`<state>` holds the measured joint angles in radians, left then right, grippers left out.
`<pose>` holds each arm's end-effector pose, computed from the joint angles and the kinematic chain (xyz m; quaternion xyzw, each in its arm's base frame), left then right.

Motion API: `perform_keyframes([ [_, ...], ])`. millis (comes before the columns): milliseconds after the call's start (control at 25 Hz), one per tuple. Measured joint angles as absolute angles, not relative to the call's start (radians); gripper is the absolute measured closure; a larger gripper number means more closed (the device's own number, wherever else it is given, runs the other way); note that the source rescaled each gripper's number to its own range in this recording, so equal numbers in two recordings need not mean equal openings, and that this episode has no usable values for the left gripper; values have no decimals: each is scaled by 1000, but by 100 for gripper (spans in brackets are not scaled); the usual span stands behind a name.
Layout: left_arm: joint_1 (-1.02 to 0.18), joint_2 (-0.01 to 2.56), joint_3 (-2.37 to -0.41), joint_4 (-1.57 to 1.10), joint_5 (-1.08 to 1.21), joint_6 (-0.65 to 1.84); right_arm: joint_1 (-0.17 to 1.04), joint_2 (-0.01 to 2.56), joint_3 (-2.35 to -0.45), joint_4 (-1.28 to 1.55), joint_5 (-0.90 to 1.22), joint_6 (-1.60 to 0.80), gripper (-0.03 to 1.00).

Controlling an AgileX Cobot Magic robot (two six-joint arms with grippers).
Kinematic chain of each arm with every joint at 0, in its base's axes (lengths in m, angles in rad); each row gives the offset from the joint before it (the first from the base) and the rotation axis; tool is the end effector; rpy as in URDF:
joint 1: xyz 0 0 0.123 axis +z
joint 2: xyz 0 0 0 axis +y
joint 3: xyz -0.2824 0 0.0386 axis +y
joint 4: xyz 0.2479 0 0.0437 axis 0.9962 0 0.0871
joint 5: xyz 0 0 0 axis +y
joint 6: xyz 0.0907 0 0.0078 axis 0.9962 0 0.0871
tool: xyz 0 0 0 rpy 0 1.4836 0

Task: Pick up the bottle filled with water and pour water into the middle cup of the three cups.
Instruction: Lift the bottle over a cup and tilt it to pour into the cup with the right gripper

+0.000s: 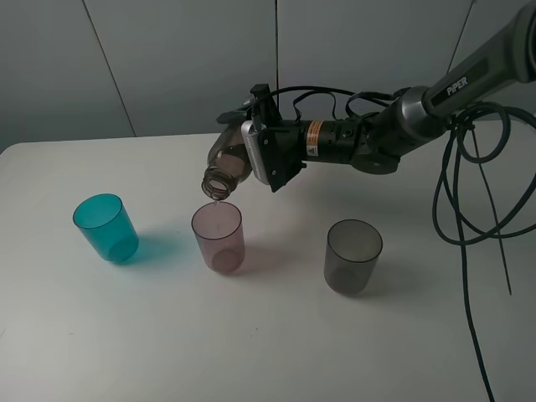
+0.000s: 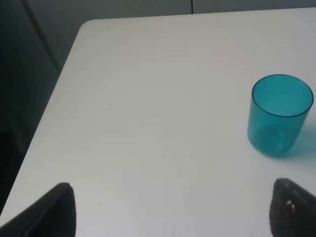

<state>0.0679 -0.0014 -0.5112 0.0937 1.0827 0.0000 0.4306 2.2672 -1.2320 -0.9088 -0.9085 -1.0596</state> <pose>-0.0080 0.0070 0.2788 -0.0316 0.8542 0.0643 0.5151 0.3793 0.2365 0.1042 -0.7586 0.1816 -0.1332 0.6115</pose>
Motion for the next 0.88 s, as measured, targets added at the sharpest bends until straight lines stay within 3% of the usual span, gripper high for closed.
perform_keyframes([
  [880,68,-1,-511,94,1083,0,431,2267,-1232,-911,-929,-1218,97],
])
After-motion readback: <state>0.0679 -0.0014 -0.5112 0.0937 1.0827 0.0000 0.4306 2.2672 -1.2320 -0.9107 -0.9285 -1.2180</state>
